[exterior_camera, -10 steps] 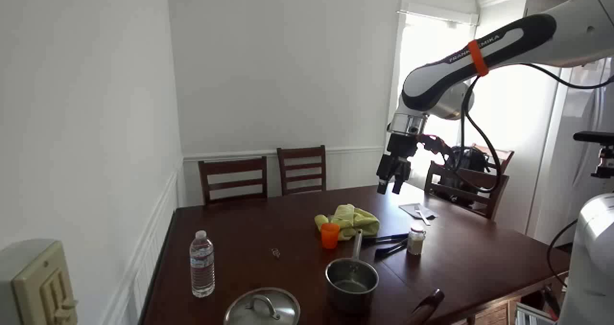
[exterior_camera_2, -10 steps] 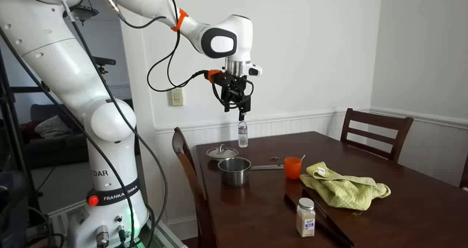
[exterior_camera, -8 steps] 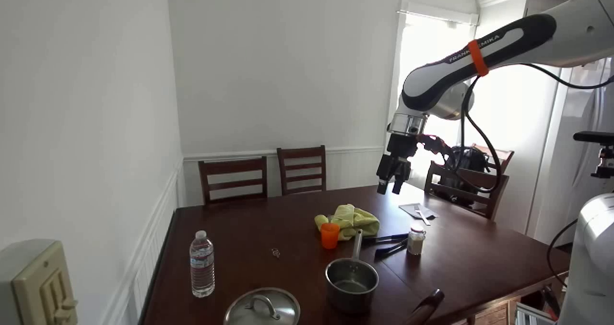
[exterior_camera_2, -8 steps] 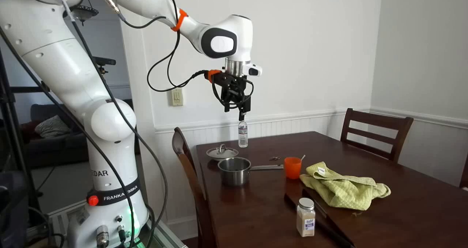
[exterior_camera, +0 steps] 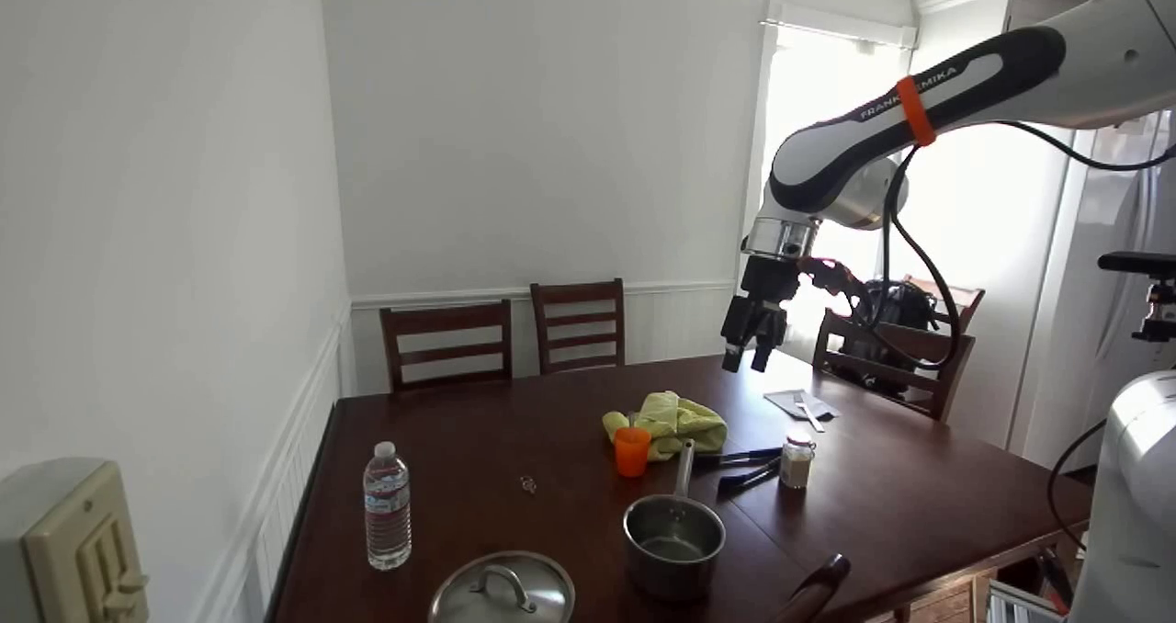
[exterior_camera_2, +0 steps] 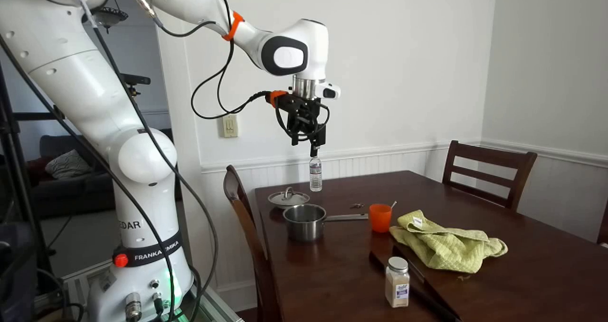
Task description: Pick up the spice bottle and put it in the pot
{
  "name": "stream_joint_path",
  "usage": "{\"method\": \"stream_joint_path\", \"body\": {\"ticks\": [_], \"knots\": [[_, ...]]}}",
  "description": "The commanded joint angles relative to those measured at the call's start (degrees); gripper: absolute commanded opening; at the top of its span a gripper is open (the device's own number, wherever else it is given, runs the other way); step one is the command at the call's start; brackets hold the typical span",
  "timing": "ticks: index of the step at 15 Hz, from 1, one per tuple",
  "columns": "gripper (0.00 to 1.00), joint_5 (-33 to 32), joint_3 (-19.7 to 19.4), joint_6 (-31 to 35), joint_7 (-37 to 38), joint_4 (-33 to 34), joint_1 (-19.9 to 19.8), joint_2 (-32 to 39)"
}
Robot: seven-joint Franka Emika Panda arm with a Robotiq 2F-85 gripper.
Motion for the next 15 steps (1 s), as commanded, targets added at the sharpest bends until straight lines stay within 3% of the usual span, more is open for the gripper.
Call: {"method": "stream_joint_path", "body": {"ticks": [1,3,5,9,12,15], "knots": [[1.0,0.8,1.5,-0.2,-0.6,0.1,-1.7,0.3],[1.0,0.8,1.5,-0.2,-0.6,0.1,-1.7,0.3],[1.0,-0.8,1.1,6.4,3.4,-1.3,-5.4,-0.5],[1.0,-3.6,-2.7,19.4,2.7,-2.3,-12.4,4.9],[1.0,-5.7,-5.3,25.8,4.9,-1.2,-17.5,12.8],[1.0,-1.1,-8.5,28.8,1.9,2.9,-17.8,24.2]]}}
